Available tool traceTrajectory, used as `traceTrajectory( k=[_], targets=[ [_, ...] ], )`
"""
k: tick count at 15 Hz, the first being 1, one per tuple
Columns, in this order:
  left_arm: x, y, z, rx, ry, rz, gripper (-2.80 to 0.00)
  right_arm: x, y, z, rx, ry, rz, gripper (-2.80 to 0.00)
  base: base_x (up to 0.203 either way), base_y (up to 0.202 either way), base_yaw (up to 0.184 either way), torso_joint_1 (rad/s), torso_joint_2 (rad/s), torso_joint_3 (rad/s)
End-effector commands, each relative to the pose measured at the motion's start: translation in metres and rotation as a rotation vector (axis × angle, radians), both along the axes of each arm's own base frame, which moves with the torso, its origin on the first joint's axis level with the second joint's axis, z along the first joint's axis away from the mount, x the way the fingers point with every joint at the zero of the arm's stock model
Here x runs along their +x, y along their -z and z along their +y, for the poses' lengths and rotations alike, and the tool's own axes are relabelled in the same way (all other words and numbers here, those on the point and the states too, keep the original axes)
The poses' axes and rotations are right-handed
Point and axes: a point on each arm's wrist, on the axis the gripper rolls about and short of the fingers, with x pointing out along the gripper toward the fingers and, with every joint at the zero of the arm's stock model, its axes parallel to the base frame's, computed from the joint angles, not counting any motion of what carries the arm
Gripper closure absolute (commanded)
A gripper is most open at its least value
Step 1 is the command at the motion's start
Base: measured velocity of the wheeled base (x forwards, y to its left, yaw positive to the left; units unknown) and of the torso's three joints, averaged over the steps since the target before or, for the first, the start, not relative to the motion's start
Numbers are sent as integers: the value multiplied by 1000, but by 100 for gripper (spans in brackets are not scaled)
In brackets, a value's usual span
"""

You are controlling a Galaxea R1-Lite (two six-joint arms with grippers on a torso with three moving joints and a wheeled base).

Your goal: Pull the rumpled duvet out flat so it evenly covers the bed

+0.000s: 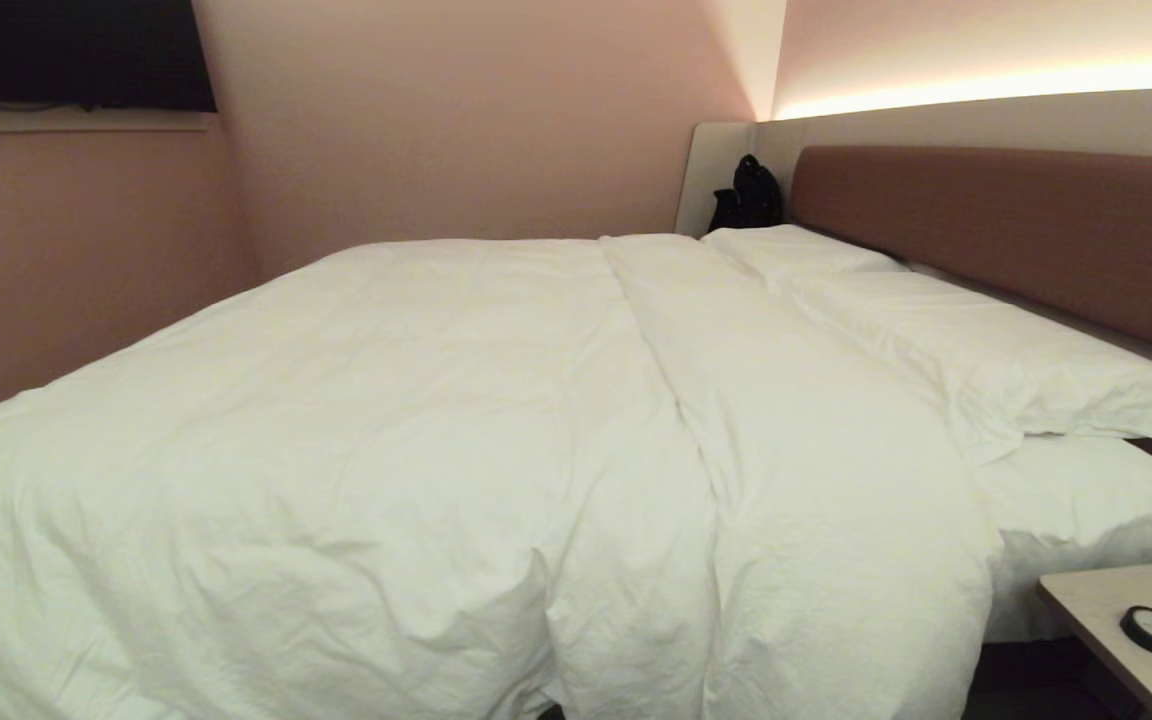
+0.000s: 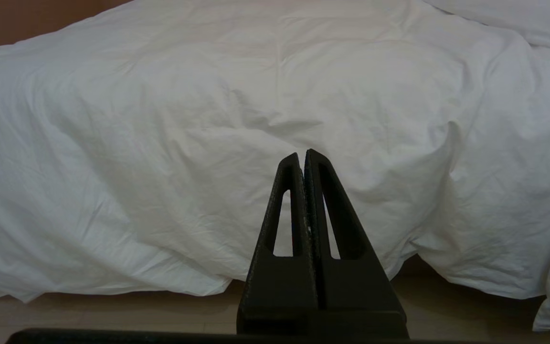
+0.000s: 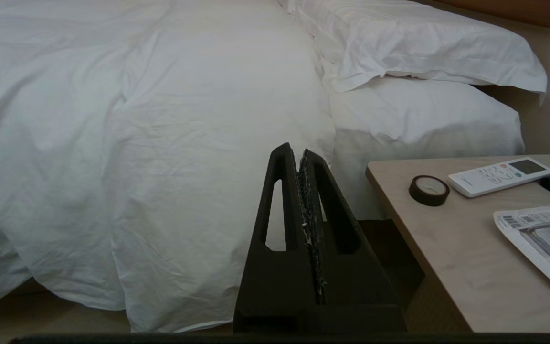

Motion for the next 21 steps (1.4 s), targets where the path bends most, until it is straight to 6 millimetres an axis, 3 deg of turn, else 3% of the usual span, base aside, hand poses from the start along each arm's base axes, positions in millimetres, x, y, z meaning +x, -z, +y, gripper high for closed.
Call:
traceTrajectory(
  k=[1,21],
  targets=[
    [0,0,0,0,0,-1,0,1,2,0,-13,-22,8,0,0,0,0,0,0,0],
    [0,0,0,0,0,-1,0,5,14,3,30,-114,18,0,0,0,0,0,0,0]
  ],
)
